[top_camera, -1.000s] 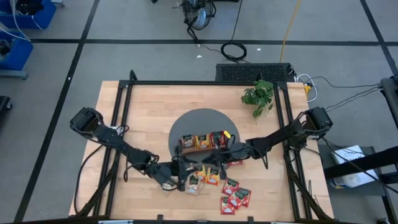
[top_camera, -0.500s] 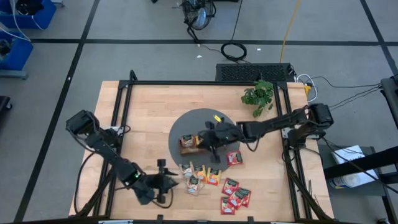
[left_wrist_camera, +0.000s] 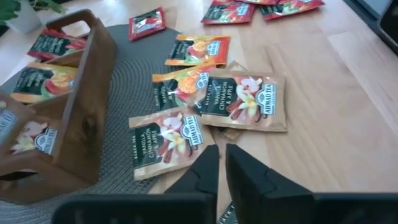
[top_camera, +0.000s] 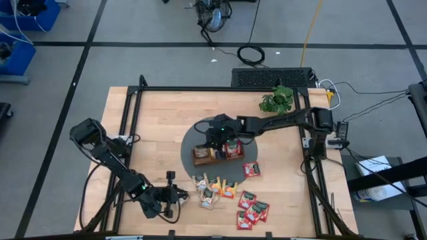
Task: Pick & Place Tea
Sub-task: Put the brown tea bag into the left section of the wooden organizer
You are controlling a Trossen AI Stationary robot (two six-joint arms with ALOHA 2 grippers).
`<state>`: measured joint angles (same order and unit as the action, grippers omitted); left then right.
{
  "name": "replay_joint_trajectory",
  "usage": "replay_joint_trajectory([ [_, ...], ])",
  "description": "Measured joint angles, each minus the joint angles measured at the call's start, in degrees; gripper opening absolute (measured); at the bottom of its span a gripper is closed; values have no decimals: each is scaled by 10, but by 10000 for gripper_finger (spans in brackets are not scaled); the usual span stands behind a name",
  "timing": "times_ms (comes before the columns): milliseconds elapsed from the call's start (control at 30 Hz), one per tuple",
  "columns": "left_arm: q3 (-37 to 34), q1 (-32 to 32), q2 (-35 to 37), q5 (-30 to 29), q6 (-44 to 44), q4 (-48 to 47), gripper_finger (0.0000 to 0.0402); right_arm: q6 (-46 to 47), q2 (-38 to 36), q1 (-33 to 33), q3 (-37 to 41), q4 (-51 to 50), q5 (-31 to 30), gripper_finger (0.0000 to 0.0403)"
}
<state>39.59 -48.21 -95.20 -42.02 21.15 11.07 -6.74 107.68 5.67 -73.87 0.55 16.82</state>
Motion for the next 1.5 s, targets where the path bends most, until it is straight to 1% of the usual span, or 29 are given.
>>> replay_joint_trajectory([
  [100,0,-2,0,0,-4,-2,10,-4,10,0,-3,-5,0,0],
  [200,0,-2,0,1,-8,-4,5,-18,10,0,-3,-6,0,0],
  [433,0,-1,0,1,-11,-3,41,-30,16,-3,-3,12,0,0],
  [567,0,-1,0,1,-9,0,48,-11,22,-2,-1,-9,0,0],
  [1000,0,4,0,0,-12,-3,8,-20,47,3,-1,-10,-4,1],
  [1133,0,4,0,0,-9,-3,4,-25,43,-1,-3,-3,-20,23],
  [1267,0,4,0,1,-9,-3,21,-16,45,-5,-2,-5,-24,61],
  [1400,0,4,0,1,-9,-3,37,-15,44,-10,-2,-4,-64,98],
  [1500,0,4,0,1,-11,-3,41,-15,44,-9,-2,-3,-80,119],
])
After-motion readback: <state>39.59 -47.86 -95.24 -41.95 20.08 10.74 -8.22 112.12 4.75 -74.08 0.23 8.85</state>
